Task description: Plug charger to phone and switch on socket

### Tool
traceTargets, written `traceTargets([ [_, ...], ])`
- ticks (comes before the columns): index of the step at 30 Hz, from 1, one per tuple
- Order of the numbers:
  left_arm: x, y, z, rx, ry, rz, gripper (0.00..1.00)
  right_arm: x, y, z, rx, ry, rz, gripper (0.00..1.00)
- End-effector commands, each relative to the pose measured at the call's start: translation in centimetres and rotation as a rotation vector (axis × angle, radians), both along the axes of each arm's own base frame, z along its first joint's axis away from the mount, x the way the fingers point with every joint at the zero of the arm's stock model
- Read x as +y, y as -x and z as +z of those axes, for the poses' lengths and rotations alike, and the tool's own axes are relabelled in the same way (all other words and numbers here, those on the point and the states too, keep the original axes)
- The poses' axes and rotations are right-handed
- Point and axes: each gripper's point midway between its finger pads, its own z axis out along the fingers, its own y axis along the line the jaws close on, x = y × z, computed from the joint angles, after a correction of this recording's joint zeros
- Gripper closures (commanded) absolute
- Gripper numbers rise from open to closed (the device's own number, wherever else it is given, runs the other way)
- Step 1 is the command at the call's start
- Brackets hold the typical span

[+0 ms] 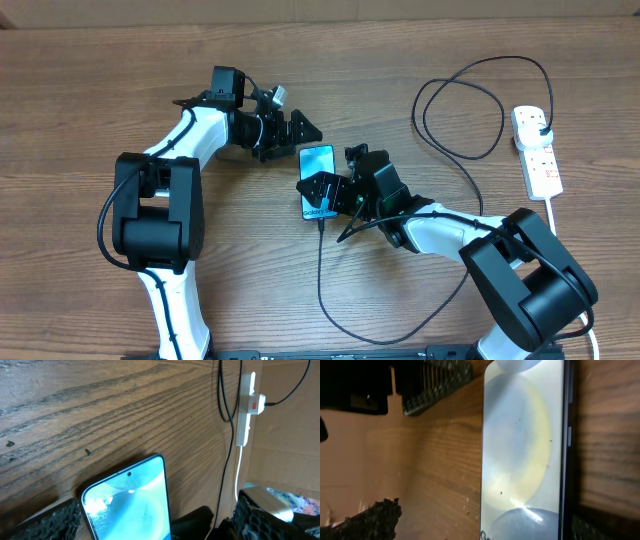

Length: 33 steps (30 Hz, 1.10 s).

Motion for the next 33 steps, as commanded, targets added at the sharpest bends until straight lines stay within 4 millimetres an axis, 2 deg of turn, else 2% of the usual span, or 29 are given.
traceTargets([
  [1,0.0,0.0,-0.3,0.012,-0.002,0.005,0.0,-3.2,0.2,-4.1,0.041,0.151,-0.105,0.0],
  [15,0.0,0.0,-0.3,0.012,-0.002,0.005,0.0,-3.7,-0.2,-4.2,0.033,0.174,-0.134,0.0],
  [21,0.0,0.0,-0.3,0.012,-0.002,0.006,0.0,-4.5,-1.0,-4.2,0.004,0.206,-0.184,0.0],
  [33,0.0,0.0,-0.3,0.012,-0.002,0.005,0.0,-4.3,-1.3,-3.9,-0.022,0.203,-0.175,0.0],
])
